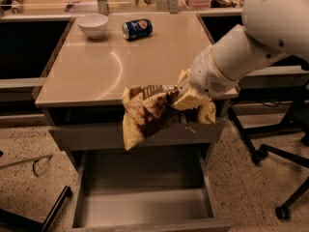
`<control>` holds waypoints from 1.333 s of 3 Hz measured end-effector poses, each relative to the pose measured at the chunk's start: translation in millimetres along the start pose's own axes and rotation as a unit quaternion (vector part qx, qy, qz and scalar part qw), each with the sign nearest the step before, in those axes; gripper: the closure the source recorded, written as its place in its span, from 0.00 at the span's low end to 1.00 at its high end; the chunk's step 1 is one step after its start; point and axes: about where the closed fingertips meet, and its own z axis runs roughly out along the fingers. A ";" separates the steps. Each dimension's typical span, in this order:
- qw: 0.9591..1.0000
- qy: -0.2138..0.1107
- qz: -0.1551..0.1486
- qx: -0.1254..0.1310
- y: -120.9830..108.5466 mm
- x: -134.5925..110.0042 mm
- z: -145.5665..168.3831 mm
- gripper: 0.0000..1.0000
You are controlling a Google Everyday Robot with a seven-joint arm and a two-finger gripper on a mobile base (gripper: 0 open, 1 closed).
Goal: Place brown chip bag into middle drawer
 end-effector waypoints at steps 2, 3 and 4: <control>0.998 -0.026 0.053 -0.015 82.2 30.8 56.8 1.00; 0.998 -0.038 0.056 -0.009 86.4 32.5 68.5 1.00; 0.994 -0.069 0.084 -0.010 106.3 45.1 114.5 1.00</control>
Offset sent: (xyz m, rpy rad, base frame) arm -0.0824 0.0146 -0.1082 0.1101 0.1077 -0.0861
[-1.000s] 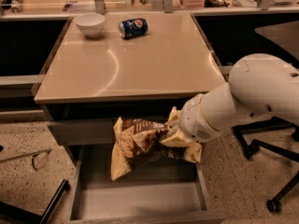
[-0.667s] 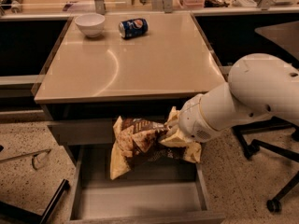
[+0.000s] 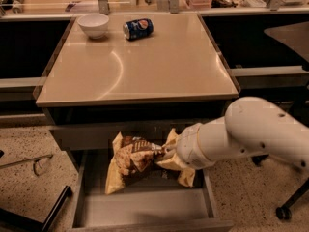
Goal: Place brown chip bag into middle drawer
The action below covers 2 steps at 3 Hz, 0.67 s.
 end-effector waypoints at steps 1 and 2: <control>0.999 -0.009 0.030 -0.005 0.4 24.1 49.7 1.00; 0.999 -0.009 0.030 -0.005 0.7 23.9 49.4 1.00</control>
Offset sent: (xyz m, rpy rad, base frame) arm 0.0040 0.0111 -0.0449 0.0249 0.0400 -0.0299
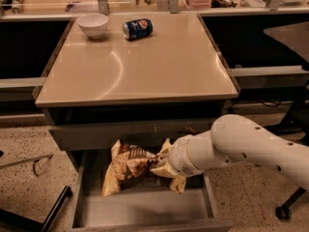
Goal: Place brown chip bag into middle drawer
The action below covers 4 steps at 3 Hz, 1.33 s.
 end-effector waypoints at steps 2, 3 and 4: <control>0.999 -0.023 0.031 -0.023 9.7 21.6 61.6 1.00; 0.997 -0.046 0.063 -0.009 1.8 37.5 115.0 1.00; 0.996 -0.056 0.073 0.013 -10.5 40.1 123.6 1.00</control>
Offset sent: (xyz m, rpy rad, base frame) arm 0.0263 0.0525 -0.1439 0.1534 0.0831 -0.1644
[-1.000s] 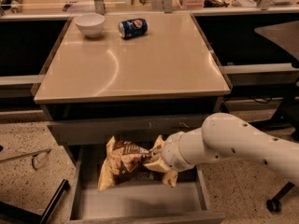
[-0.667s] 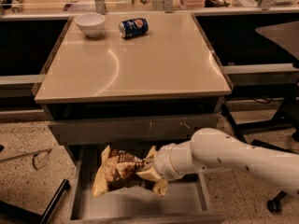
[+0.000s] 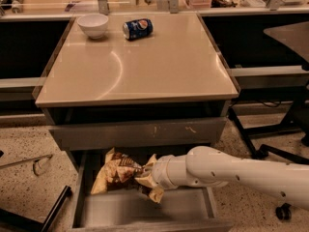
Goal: Place brown chip bag into middle drawer
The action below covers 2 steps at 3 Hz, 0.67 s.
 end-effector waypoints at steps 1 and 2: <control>1.000 0.000 -0.001 0.000 0.3 -0.5 -0.4 1.00; 1.000 -0.009 0.003 -0.007 0.8 3.2 8.8 1.00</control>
Offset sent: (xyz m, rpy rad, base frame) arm 0.0031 0.0092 -0.0202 0.0536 0.0110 0.0052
